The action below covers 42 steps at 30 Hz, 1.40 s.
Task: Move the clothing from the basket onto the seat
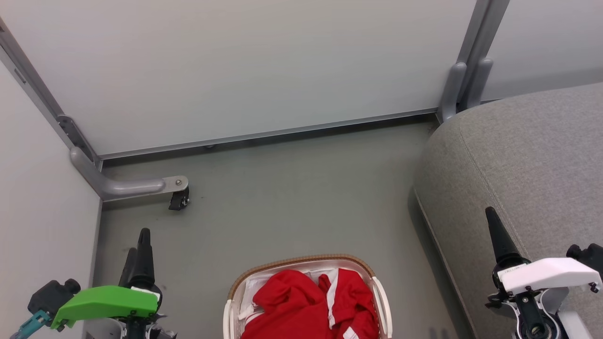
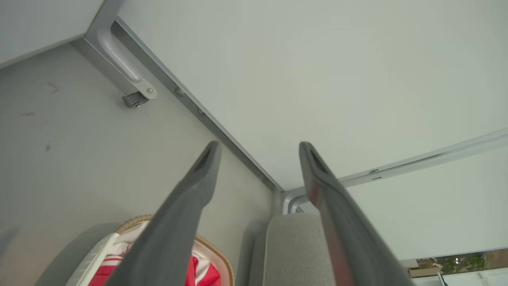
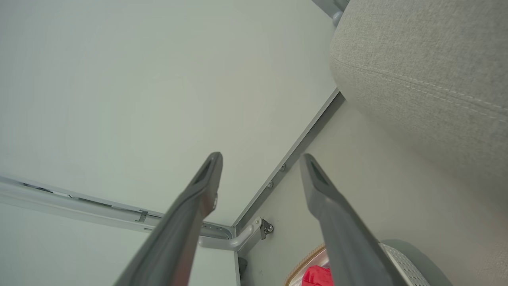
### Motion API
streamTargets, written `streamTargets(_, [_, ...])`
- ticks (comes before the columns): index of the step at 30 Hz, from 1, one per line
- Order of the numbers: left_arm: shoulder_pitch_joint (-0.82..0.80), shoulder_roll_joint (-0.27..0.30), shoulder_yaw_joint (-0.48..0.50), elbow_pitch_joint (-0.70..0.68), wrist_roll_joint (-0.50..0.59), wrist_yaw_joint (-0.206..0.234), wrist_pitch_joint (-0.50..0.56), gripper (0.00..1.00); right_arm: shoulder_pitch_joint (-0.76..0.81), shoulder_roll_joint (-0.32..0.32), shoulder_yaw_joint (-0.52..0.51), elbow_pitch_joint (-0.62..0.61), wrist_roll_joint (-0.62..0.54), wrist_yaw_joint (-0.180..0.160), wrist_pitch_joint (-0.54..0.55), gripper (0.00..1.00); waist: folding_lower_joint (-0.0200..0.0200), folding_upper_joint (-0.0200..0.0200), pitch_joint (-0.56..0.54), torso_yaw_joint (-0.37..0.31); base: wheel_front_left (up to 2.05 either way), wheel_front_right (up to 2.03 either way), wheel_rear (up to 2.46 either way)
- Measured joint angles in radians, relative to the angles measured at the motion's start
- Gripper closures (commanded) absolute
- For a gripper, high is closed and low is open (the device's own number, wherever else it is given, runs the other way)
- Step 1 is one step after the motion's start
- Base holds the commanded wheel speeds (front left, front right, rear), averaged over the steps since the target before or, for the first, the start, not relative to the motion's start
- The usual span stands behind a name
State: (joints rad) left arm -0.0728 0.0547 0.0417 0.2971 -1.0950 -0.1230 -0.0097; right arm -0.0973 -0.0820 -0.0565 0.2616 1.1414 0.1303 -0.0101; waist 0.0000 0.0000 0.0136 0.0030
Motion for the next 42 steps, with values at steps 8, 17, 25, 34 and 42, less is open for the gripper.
streamTargets(8, [-0.010, 0.006, -0.020, 0.000, 0.128, 0.001, -0.028, 0.00, -0.018, -0.014, 0.020, -0.002, -0.132, 0.000, -0.028, 0.00, 0.0000, 0.0000, 0.005, 0.003, 0.00, 0.00, 0.00])
streamTargets(17, [-0.022, 0.021, -0.046, 0.005, 0.274, 0.012, -0.059, 0.00, -0.038, -0.031, 0.041, 0.000, -0.270, 0.000, -0.061, 0.00, 0.0000, 0.0000, 0.007, 0.004, 0.00, 0.00, 0.00])
streamTargets(25, [-0.027, 0.031, -0.079, 0.020, 0.381, 0.022, -0.084, 0.00, -0.040, -0.039, 0.061, 0.011, -0.382, 0.000, -0.084, 0.00, 0.0000, 0.0000, 0.006, 0.005, 0.00, 0.00, 0.00])
streamTargets(34, [-0.030, 0.034, -0.113, 0.043, 0.490, 0.037, -0.112, 0.00, -0.042, -0.038, 0.079, 0.021, -0.496, 0.000, -0.112, 0.00, 0.0000, 0.0000, 0.004, 0.003, 0.00, 0.00, 0.00])
streamTargets(42, [-0.030, 0.026, -0.141, 0.067, 0.573, 0.049, -0.133, 0.00, -0.037, -0.028, 0.095, 0.022, -0.581, 0.000, -0.132, 0.00, 0.0000, 0.0000, -0.001, 0.003, 0.00, 0.00, 0.00])
